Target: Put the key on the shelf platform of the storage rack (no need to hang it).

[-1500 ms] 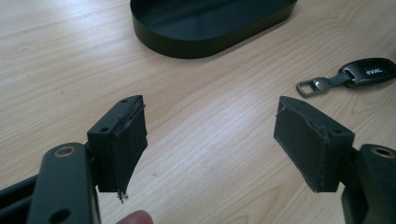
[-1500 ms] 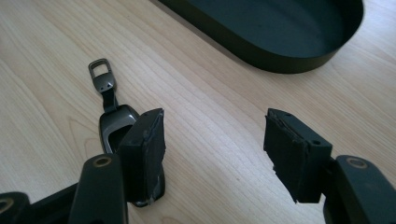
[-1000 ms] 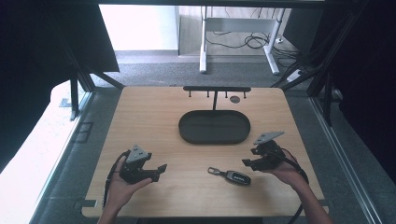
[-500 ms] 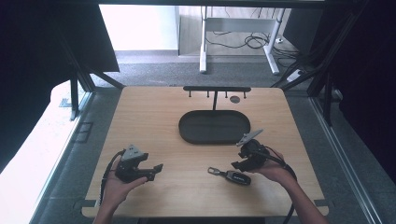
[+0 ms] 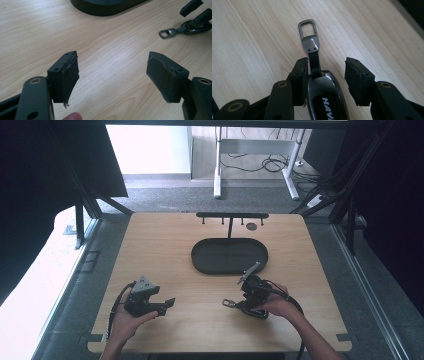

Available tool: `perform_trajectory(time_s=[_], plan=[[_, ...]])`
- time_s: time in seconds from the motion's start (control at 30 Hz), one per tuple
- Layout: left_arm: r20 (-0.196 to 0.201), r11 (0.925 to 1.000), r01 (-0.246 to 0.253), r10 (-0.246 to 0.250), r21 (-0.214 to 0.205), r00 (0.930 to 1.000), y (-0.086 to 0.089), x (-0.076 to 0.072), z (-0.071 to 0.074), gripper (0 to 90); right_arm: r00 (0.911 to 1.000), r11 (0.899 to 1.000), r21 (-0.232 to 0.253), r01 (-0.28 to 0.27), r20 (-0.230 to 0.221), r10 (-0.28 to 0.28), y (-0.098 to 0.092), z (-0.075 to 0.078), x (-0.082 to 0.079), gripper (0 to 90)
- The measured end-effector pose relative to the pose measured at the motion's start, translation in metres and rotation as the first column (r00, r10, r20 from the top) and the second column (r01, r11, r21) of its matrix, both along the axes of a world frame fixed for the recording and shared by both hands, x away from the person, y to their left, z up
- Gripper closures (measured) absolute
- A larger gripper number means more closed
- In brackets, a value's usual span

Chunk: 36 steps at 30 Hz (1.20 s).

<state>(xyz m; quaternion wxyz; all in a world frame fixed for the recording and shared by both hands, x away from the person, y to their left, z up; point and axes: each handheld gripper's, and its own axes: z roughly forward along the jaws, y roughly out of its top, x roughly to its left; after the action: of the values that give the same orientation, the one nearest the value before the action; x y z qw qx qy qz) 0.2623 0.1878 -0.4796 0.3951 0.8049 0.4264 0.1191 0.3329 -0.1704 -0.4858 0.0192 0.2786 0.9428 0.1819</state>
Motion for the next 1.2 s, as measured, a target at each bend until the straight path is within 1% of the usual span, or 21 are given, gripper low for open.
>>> perform_trajectory(time_s=[0.1, 0.17, 0.2, 0.23, 0.37, 0.43, 0.5, 0.53, 0.57, 0.6, 0.7, 0.77, 0.8, 0.87, 0.9, 0.97, 1.07, 1.13, 1.17, 1.2], plan=[[-0.006, 1.0, -0.002, 0.002, 0.0, 1.0, -0.001, -0.001, -0.001, 26.0, 0.9999, 1.0, -0.012, -0.01, -0.013, 0.01, 0.004, -0.004, 0.002, 55.4], [-0.013, 0.9999, 0.008, -0.008, -0.011, 0.9999, 0.0, -0.001, -0.002, 26.1, 0.9998, 1.0, -0.012, -0.006, -0.018, 0.006, 0.005, -0.005, 0.001, 55.3], [-0.016, 0.9998, 0.018, -0.018, -0.012, 0.9997, 0.0, -0.001, -0.002, 26.0, 0.9998, 1.0, -0.017, -0.008, -0.018, 0.008, 0.005, -0.005, 0.001, 55.2], [-0.024, 0.9998, 0.015, -0.015, -0.016, 0.9996, -0.001, -0.001, -0.003, 26.0, 0.9999, 1.0, -0.02, -0.007, -0.011, 0.007, 0.006, -0.006, 0.001, 55.2], [-0.025, 0.9997, 0.022, -0.023, -0.011, 0.9994, -0.002, 0.0, -0.004, 26.0, 0.9998, 1.0, -0.019, -0.012, -0.015, 0.012, 0.007, -0.007, 0.002, 55.3], [-0.026, 0.9997, 0.018, -0.019, -0.015, 0.9995, -0.003, -0.001, -0.004, 26.0, 0.9996, 1.0, -0.021, -0.016, -0.022, 0.016, 0.009, -0.008, 0.003, 55.5], [-0.019, 0.9997, 0.02, -0.02, -0.014, 0.9996, -0.002, -0.001, -0.004, 26.0, 0.9993, 0.999, -0.023, -0.025, -0.026, 0.025, 0.012, -0.008, 0.004, 55.6], [-0.018, 0.9998, 0.017, -0.017, -0.015, 0.9997, -0.002, -0.001, -0.004, 26.0, 0.9989, 0.999, -0.031, -0.032, -0.037, 0.031, 0.014, -0.009, 0.004, 56.0], [-0.018, 0.9997, 0.012, -0.012, -0.02, 0.9998, -0.002, -0.001, -0.004, 26.0, 0.9989, 0.999, -0.031, -0.032, -0.037, 0.031, 0.014, -0.009, 0.004, 56.0], [-0.017, 0.9997, 0.014, -0.014, -0.019, 0.9998, -0.001, -0.001, -0.004, 26.0, 0.9982, 0.998, -0.039, -0.04, -0.046, 0.038, 0.017, -0.01, 0.005, 58.1], [-0.019, 0.9997, 0.005, -0.005, -0.025, 0.9998, 0.0, -0.001, -0.004, 26.0, 0.9975, 0.997, -0.059, -0.048, -0.055, 0.045, 0.019, -0.011, 0.006, 59.7], [-0.016, 0.9996, 0.004, -0.004, -0.027, 0.9999, 0.0, -0.001, -0.004, 26.0, 0.9964, 0.996, -0.063, -0.059, -0.064, 0.055, 0.021, -0.011, 0.008, 60.3], [-0.013, 0.9996, 0.001, -0.001, -0.027, 0.9999, 0.001, -0.001, -0.004, 26.0, 0.9955, 0.994, -0.089, -0.065, -0.075, 0.058, 0.024, -0.012, 0.008, 60.2], [-0.004, 0.9996, -0.003, 0.003, -0.028, 1.0, 0.003, 0.0, -0.004, 26.0, 0.9955, 0.993, -0.093, -0.069, -0.072, 0.062, 0.024, -0.013, 0.009, 60.3], [-0.002, 0.9994, -0.013, 0.013, -0.032, 0.9999, 0.004, 0.0, -0.004, 26.0, 0.9952, 0.992, -0.11, -0.066, -0.079, 0.057, 0.026, -0.014, 0.01, 61.4], [-0.001, 0.9988, -0.03, 0.03, -0.039, 0.9996, 0.006, 0.0, -0.004, 26.0, 0.9948, 0.991, -0.117, -0.066, -0.084, 0.057, 0.027, -0.015, 0.011, 62.0], [0.011, 0.9982, -0.037, 0.038, -0.048, 0.9992, 0.008, 0.0, -0.003, 26.0, 0.9941, 0.99, -0.121, -0.07, -0.092, 0.059, 0.027, -0.015, 0.012, 64.5], [0.014, 0.9978, -0.042, 0.042, -0.051, 0.999, 0.009, 0.0, -0.002, 26.0, 0.9941, 0.99, -0.126, -0.067, -0.094, 0.055, 0.028, -0.015, 0.012, 66.2], [0.017, 0.9978, -0.042, 0.043, -0.052, 0.9989, 0.009, 0.0, -0.002, 26.0, 0.9945, 0.988, -0.136, -0.073, -0.085, 0.062, 0.028, -0.015, 0.013, 70.4], [0.017, 0.9978, -0.043, 0.043, -0.052, 0.9989, 0.009, 0.0, -0.002, 26.0, 0.9945, 0.988, -0.136, -0.073, -0.085, 0.062, 0.028, -0.015, 0.013, 70.4]])
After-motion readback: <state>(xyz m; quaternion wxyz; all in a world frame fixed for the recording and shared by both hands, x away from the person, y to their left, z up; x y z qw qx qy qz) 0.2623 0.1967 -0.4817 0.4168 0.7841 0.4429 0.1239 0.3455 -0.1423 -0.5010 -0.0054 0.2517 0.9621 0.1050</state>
